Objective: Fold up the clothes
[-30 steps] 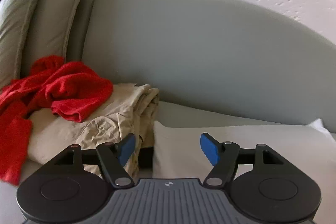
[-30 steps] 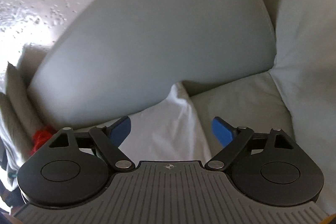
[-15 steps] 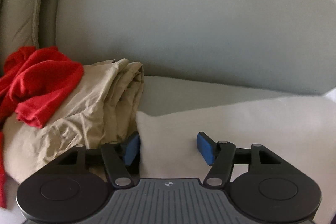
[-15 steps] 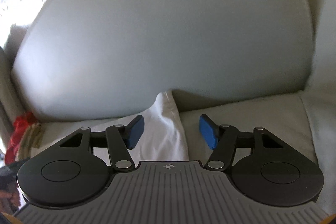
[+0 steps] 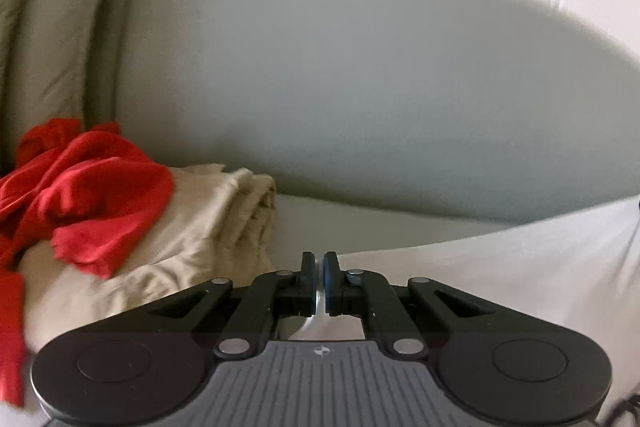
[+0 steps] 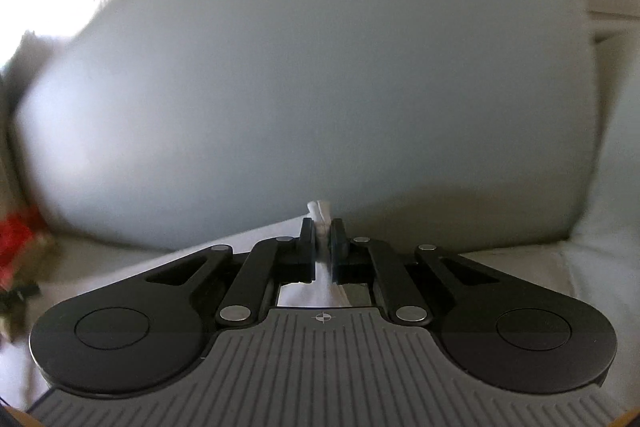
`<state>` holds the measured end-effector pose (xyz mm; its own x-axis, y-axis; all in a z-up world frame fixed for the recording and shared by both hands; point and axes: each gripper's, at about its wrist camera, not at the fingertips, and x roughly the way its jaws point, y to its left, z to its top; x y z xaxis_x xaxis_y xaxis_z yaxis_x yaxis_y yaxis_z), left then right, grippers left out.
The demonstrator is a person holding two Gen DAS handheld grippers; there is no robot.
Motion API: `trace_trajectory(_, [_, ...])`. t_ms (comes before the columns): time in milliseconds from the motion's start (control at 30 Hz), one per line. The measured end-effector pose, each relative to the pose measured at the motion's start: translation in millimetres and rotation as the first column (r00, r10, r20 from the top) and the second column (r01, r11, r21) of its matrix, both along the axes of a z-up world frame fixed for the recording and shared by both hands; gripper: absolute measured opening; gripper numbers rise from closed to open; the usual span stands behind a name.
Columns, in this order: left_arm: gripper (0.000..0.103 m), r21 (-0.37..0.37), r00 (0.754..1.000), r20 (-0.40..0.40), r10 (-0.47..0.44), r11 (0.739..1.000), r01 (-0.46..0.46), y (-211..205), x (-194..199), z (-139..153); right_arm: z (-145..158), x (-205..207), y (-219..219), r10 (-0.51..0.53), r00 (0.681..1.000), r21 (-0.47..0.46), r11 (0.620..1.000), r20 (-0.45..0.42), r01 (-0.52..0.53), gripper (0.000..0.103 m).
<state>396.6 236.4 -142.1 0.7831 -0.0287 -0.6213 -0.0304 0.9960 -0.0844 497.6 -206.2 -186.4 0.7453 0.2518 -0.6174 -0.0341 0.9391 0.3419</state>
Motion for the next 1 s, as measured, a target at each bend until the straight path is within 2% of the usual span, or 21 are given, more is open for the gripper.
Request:
trace_trajectory(200, [0.002,-0.187,0.998,0.057,0.036,0.982,-0.024,14,-75,49,51,-67,-37,-0.093,0.993,0.183,0.977,-0.073,0.105,0.006])
trace_trajectory(367, [0.001,-0.281,0.997,0.067,0.042,0.959,-0.021,7,-161,74,86,-163,-68,-0.131,0.986,0.243,0.958,-0.104,0.153,0.006])
trace_trajectory(467, [0.001,-0.308,0.994,0.074,0.076,0.950,-0.050,1,-218,83,92,-227,-81,-0.141,0.983,0.252,0.953,-0.120,0.167,0.006])
trace_trajectory(633, [0.001,-0.303,0.985,0.042,0.165,0.942,-0.145,-13,-287,83,66,-295,-101,-0.144,0.968,0.207,0.960,-0.206,0.187,0.006])
trace_trajectory(700, [0.001,-0.252,0.980,0.051,0.192,0.952,-0.173,-24,-313,87,50,-313,-104,-0.136,0.960,0.181,0.966,-0.246,0.183,0.006])
trace_trajectory(767, [0.001,-0.192,0.974,0.067,0.215,0.961,-0.199,-36,-339,91,47,-327,-92,-0.124,0.960,0.153,0.974,-0.250,0.166,0.006])
trace_trajectory(867, [0.001,-0.147,0.979,-0.004,0.204,0.968,-0.203,-50,-361,73,50,-352,-83,-0.121,0.963,0.111,0.982,-0.242,0.152,0.006])
trace_trajectory(933, [0.001,-0.145,0.979,-0.033,0.204,0.968,-0.206,-56,-368,64,54,-374,-81,-0.128,0.960,0.090,0.984,-0.250,0.154,0.006])
trace_trajectory(1000, [0.001,-0.146,0.977,-0.058,0.204,0.967,-0.210,-61,-375,56,49,-374,-88,-0.136,0.955,0.085,0.983,-0.265,0.164,0.006])
